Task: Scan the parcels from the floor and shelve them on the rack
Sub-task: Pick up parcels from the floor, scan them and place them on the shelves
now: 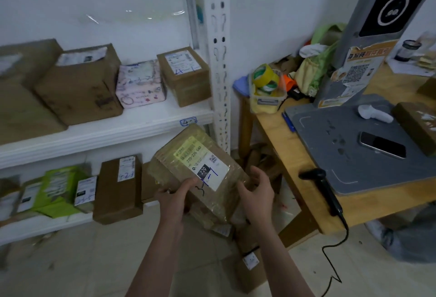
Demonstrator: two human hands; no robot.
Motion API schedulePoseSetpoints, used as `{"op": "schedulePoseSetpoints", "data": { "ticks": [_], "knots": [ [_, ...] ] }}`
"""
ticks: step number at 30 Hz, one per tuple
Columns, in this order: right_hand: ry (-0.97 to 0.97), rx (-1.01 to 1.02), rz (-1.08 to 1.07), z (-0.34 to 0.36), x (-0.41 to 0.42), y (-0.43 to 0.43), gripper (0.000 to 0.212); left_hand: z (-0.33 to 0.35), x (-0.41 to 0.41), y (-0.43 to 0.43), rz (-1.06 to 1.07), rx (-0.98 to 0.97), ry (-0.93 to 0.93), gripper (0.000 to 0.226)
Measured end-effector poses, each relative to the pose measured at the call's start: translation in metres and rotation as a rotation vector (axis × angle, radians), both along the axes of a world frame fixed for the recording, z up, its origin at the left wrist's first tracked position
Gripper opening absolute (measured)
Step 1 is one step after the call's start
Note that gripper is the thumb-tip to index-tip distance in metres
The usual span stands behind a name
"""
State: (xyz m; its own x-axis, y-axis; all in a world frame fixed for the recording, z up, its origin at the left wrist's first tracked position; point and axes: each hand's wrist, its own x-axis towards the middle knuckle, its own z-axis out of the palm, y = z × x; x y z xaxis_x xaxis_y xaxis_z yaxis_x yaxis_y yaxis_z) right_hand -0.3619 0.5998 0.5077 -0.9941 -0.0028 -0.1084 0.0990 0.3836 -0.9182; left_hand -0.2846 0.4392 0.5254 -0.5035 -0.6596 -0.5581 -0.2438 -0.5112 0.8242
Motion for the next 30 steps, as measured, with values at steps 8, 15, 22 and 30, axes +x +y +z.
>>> {"op": "schedulePoseSetpoints", "data": {
  "ticks": [8, 15, 22, 30],
  "knots": [
    [0.027, -0.119, 0.167, 0.036, 0.056, -0.091, 0.053, 0.039, 0.075, -0.089, 0.078, -0.023, 0.120, 0.122],
    [0.134, -0.262, 0.310, 0.077, 0.100, -0.176, 0.042, 0.085, 0.140, -0.165, 0.134, -0.069, 0.234, 0.105],
    [0.226, -0.374, 0.511, 0.135, 0.133, -0.258, 0.033, 0.139, 0.195, -0.236, 0.234, -0.092, 0.361, 0.110],
    [0.339, -0.507, 0.785, 0.229, 0.168, -0.331, 0.021, 0.231, 0.246, -0.301, 0.270, -0.302, 0.487, 0.091]
  ]
}}
